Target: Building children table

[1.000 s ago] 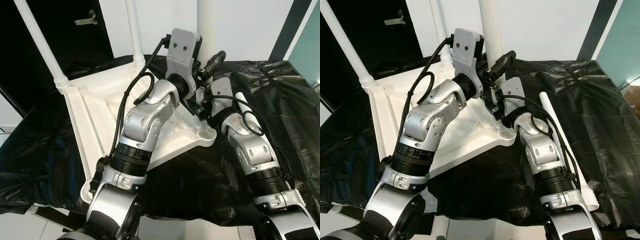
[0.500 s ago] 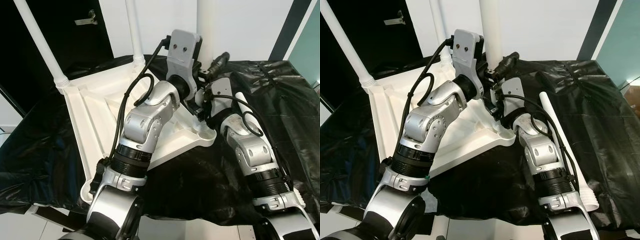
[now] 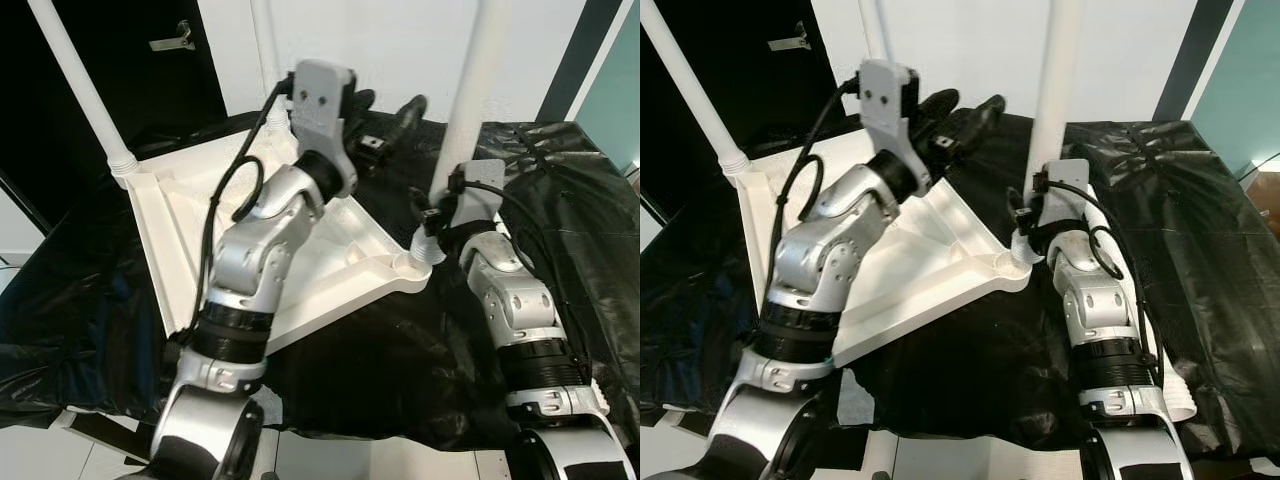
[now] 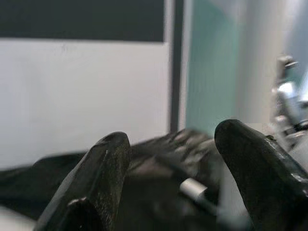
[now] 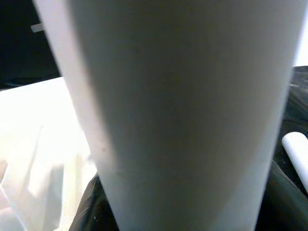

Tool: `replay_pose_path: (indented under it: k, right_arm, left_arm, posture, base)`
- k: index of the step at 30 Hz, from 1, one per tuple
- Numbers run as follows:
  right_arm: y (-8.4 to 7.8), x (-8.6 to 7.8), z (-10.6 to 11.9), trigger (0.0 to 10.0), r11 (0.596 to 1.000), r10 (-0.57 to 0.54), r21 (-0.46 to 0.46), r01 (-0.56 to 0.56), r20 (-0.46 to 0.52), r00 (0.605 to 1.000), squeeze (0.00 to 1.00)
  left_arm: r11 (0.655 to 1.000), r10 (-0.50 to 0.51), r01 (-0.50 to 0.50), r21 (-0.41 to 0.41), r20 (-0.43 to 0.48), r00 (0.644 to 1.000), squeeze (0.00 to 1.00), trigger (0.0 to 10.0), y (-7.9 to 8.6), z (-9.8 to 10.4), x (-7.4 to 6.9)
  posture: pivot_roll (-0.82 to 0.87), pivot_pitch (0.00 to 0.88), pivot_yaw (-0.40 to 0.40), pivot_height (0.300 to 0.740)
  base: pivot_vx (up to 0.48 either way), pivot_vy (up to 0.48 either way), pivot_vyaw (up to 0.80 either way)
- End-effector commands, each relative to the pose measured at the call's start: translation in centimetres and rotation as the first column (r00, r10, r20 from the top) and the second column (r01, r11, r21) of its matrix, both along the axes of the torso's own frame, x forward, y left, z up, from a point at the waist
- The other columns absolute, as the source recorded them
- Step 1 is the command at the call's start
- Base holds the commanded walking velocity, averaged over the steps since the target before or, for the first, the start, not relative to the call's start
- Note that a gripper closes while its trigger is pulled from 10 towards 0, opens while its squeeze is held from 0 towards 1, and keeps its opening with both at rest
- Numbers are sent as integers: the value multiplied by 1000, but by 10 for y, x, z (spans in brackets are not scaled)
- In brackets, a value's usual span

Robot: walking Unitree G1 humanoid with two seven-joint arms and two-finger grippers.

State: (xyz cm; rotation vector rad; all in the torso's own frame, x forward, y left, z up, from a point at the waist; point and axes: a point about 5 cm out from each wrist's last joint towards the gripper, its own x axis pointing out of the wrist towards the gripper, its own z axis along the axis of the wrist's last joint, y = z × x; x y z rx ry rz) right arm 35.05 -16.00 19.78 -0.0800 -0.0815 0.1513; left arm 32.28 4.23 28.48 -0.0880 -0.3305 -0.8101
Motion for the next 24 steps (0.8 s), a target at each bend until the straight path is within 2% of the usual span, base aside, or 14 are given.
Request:
replay_pose_path:
  k: [1, 6, 9, 13, 16, 19, 24]
  right_arm:
    - [2, 1, 2, 10000, 999, 19, 37, -19, 3, 1000, 0]
    - [2, 0, 3, 10000, 997, 18, 69, -19, 4, 1000, 0]
    - [1, 0, 0, 10000, 998, 4, 64, -4, -9, 1000, 0]
    - [1, 1, -2, 10000, 999, -18, 48, 19, -5, 1000, 0]
    - [2, 0, -4, 10000, 999, -8, 36, 7, 18, 1000, 0]
    - [5, -2, -7, 10000, 999, 39, 2, -39, 41, 998, 0]
    - [11, -6, -10, 10000, 993, 113, 42, -114, 38, 993, 0]
  left_arm:
    - [998, 0, 0, 64, 9, 1000, 0, 10000, 2, -9, -2]
    - [992, 19, -17, 123, -15, 1000, 0, 10000, 5, -27, -4]
    - [979, 46, -42, 201, -14, 999, 0, 10000, 6, -44, -6]
    - [978, 46, -39, 206, -30, 999, 0, 10000, 7, -50, -7]
    - [966, 65, -58, 250, -20, 998, 0, 10000, 8, -58, -9]
    - [946, 89, -83, 312, -4, 996, 0, 10000, 10, -70, -12]
    - [929, 85, -74, 363, -12, 996, 0, 10000, 12, -83, -16]
  posture:
    - [-56, 0, 14, 740]
    - [-49, 0, 14, 740]
    - [-43, 0, 14, 740]
    - [-43, 0, 14, 740]
    - [-35, 0, 11, 740]
    - [-30, 4, 7, 740]
    - [-28, 5, 5, 740]
  base:
    - [0, 0, 0]
    - [0, 0, 0]
    - [0, 0, 0]
    - [0, 0, 0]
    - [0, 0, 0]
    - [0, 0, 0]
    - [0, 0, 0]
